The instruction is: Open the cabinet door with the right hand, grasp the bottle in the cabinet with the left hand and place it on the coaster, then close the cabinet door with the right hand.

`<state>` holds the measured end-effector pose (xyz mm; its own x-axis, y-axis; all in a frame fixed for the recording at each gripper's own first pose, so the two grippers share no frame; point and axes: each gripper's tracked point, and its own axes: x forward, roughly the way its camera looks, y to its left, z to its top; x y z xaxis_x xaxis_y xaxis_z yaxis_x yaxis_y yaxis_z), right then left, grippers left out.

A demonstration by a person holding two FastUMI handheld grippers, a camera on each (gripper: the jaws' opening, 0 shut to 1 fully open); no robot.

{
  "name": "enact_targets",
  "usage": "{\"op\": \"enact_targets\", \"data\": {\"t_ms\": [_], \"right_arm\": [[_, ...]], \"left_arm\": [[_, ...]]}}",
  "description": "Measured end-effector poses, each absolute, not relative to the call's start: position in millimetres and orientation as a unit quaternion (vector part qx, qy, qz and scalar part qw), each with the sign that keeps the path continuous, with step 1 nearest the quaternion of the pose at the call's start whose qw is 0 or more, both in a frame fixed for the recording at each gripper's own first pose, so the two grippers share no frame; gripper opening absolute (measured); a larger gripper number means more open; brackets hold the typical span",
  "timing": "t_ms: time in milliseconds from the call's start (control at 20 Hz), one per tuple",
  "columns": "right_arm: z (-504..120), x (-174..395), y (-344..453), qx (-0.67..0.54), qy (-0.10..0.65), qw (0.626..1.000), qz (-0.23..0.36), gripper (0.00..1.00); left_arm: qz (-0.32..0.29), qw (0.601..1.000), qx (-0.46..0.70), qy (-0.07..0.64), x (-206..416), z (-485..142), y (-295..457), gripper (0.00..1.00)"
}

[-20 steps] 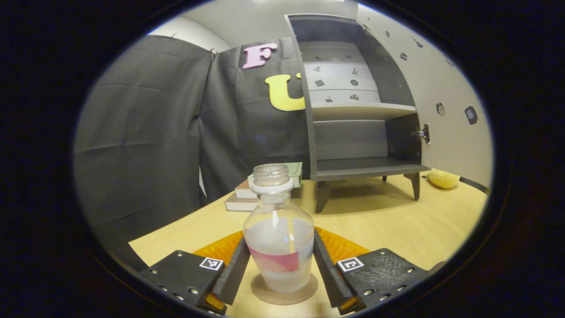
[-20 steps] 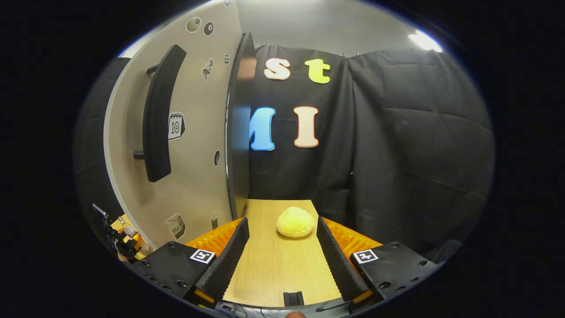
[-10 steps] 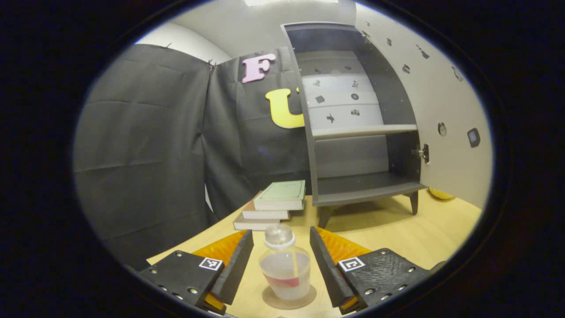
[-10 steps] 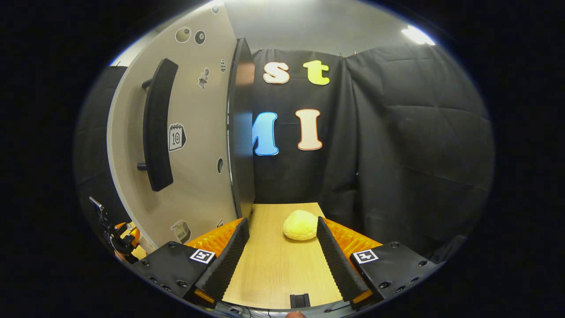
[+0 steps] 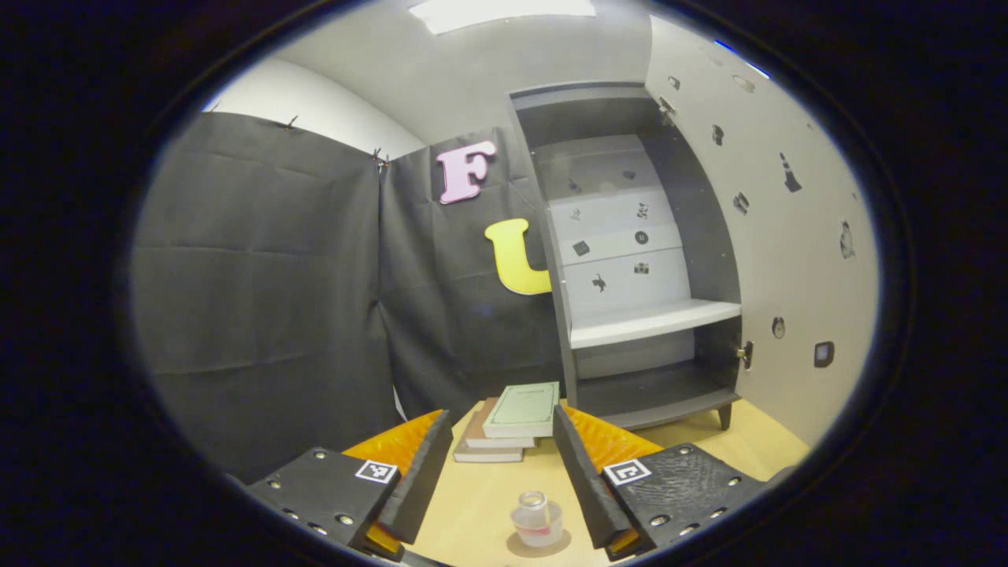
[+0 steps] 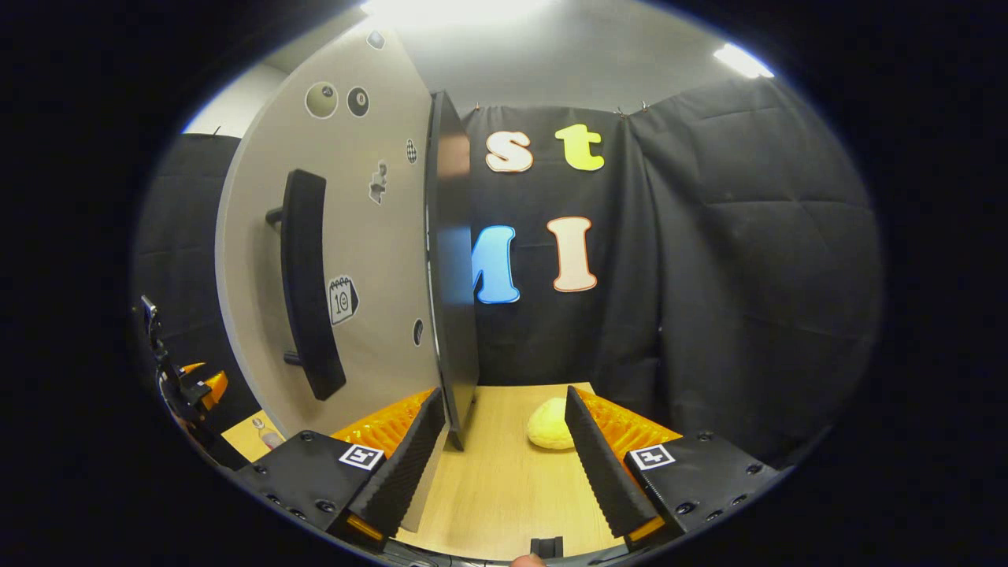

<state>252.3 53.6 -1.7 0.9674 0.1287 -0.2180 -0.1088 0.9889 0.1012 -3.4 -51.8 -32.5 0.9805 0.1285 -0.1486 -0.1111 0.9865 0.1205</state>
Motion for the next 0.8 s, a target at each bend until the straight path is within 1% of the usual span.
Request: {"op": "enact_targets", "data": {"t_ms": [50, 100, 150, 200, 250, 300, 350, 400, 450, 500, 550, 600, 650, 700, 800], "right_arm": [[7.8, 253.3, 56.9, 0.051, 0.105, 0.991, 0.065, 0.95], [14.3, 255.0, 58.4, 0.054, 0.099, 0.991, 0.067, 0.99], [22.9, 257.1, 61.8, 0.055, 0.094, 0.991, 0.071, 0.96], [27.9, 259.4, 63.7, 0.055, 0.091, 0.992, 0.074, 0.96], [34.5, 262.5, 66.3, 0.055, 0.088, 0.992, 0.074, 0.96], [38.6, 264.9, 68.8, 0.055, 0.086, 0.992, 0.074, 0.93], [42.7, 267.2, 73.5, 0.057, 0.083, 0.992, 0.074, 0.96], [45.9, 269.3, 79.7, 0.058, 0.082, 0.992, 0.077, 0.97], [47.6, 271.1, 87.1, 0.055, 0.082, 0.992, 0.081, 0.98], [49.1, 272.2, 85.7, 0.042, 0.081, 0.993, 0.071, 0.98], [50.8, 273.2, 83.9, 0.026, 0.081, 0.995, 0.059, 0.90], [52.2, 273.0, 84.0, 0.015, 0.079, 0.995, 0.050, 0.95], [53.5, 272.7, 83.9, 0.007, 0.079, 0.996, 0.039, 0.95], [53.2, 271.5, 84.2, 0.003, 0.080, 0.996, 0.030, 0.90], [52.4, 269.3, 84.7, 0.007, 0.084, 0.996, 0.014, 0.90]], "left_arm": [[0.061, 0.994, 0.049, 0.072, -6.4, -20.5, -51.5, 0.77], [0.063, 0.995, 0.041, 0.065, -11.6, -10.7, -50.0, 0.80], [0.066, 0.995, 0.033, 0.059, -14.8, -1.8, -47.0, 0.80], [0.068, 0.996, 0.025, 0.054, -18.3, 3.2, -43.7, 0.77], [0.067, 0.996, 0.018, 0.048, -20.5, 8.4, -42.5, 0.77], [0.065, 0.997, 0.012, 0.043, -21.6, 10.5, -41.6, 0.77], [0.065, 0.997, 0.009, 0.040, -22.5, 12.1, -38.3, 0.77], [0.065, 0.997, 0.006, 0.040, -23.0, 11.1, -33.4, 0.77], [0.066, 0.997, 0.003, 0.041, -23.5, 10.2, -28.9, 0.80], [0.067, 0.997, 0.002, 0.041, -23.9, 11.4, -22.9, 0.77], [0.065, 0.997, 0.002, 0.041, -24.1, 12.9, -17.4, 0.77], [0.061, 0.997, 0.004, 0.041, -24.1, 13.0, -12.9, 0.77], [0.060, 0.997, 0.008, 0.038, -23.8, 14.3, -4.2, 0.77], [0.060, 0.997, 0.012, 0.038, -21.9, 14.8, 5.9, 0.77], [0.058, 0.998, 0.008, 0.039, -17.1, 12.4, 18.3, 0.77]]}}
